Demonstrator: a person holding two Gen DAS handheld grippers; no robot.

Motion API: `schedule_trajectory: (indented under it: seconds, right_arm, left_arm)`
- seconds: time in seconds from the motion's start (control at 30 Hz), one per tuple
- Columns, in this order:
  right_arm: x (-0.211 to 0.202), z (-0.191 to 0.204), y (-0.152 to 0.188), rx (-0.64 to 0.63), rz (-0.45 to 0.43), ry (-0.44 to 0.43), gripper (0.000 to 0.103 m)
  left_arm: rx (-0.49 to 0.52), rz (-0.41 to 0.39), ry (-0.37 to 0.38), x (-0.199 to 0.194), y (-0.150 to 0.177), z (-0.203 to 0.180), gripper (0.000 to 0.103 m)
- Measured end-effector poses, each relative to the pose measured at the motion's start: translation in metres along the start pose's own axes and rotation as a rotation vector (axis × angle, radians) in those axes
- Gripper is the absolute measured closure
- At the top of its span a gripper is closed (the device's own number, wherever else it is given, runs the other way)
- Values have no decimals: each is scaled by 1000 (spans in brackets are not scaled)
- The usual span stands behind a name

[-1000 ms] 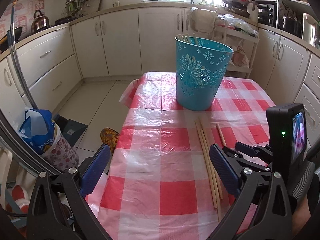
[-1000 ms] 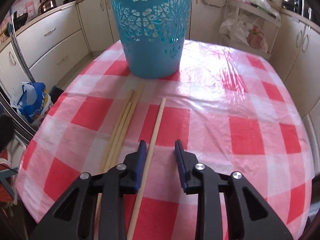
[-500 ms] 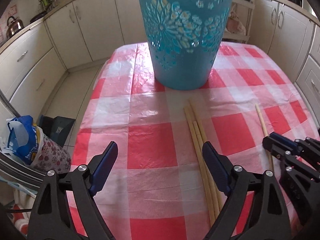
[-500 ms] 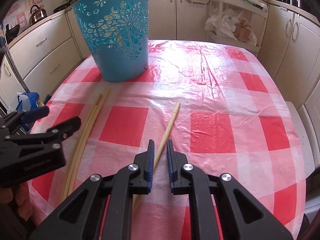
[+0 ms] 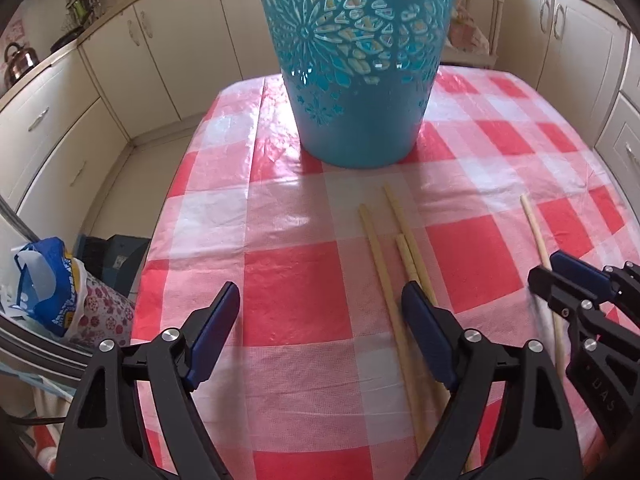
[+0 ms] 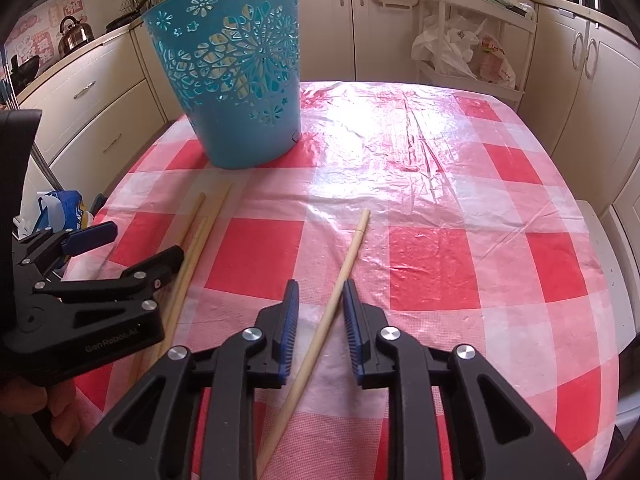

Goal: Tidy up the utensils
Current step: 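Lower the right tool to a loose chopstick and close on it, then close the left tool on another chopstick beside the basket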

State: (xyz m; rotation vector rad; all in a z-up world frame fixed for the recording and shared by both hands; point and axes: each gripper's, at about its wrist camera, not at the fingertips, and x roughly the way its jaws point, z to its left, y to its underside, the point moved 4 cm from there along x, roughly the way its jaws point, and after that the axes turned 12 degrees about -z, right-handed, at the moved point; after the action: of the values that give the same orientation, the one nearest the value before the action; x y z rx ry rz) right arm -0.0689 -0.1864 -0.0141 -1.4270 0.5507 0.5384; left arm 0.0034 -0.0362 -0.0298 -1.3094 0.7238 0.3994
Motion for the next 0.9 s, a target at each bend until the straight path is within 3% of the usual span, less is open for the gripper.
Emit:
schedule_trajectory:
  seconds: [0.13,0.3,0.37,0.4,0.47,0.6,0.73,0.77,0.8,0.9]
  right_arm:
    - [0,-1,0,8,-1,-7,79]
    - [4,-2,-3,16,1,-9,80]
    - [5,-3,-4,21,2,-22,84]
    - [5,-3,-4,18,3,-30,92]
    - [5,-3,-4,6,7,-41,93]
    - [6,-6,-5,7,23,-44,92]
    - [11,-4,-9,4,25,-35,92]
    - [12,-2,-9,-6,26,-48,92]
    - [12,3,-9,-22,28,-65,94]
    - [11,10,-9,-69,28,-84,95]
  left_arm:
    - [-8,1,12,0,0,2,25]
    - [16,-10,52,1,-5,-3,50]
    - [28,-17,79,2,-7,-7,60]
    - [27,-16,100,2,-8,-8,69]
    - [21,-14,138,2,-8,-10,76]
    - [25,-2,180,2,-9,-6,77]
    - [29,14,158,7,-12,-4,76]
    - [32,10,158,7,-13,-4,80]
    - [29,9,167,7,-13,-4,93]
    - [1,21,219,8,-13,1,98]
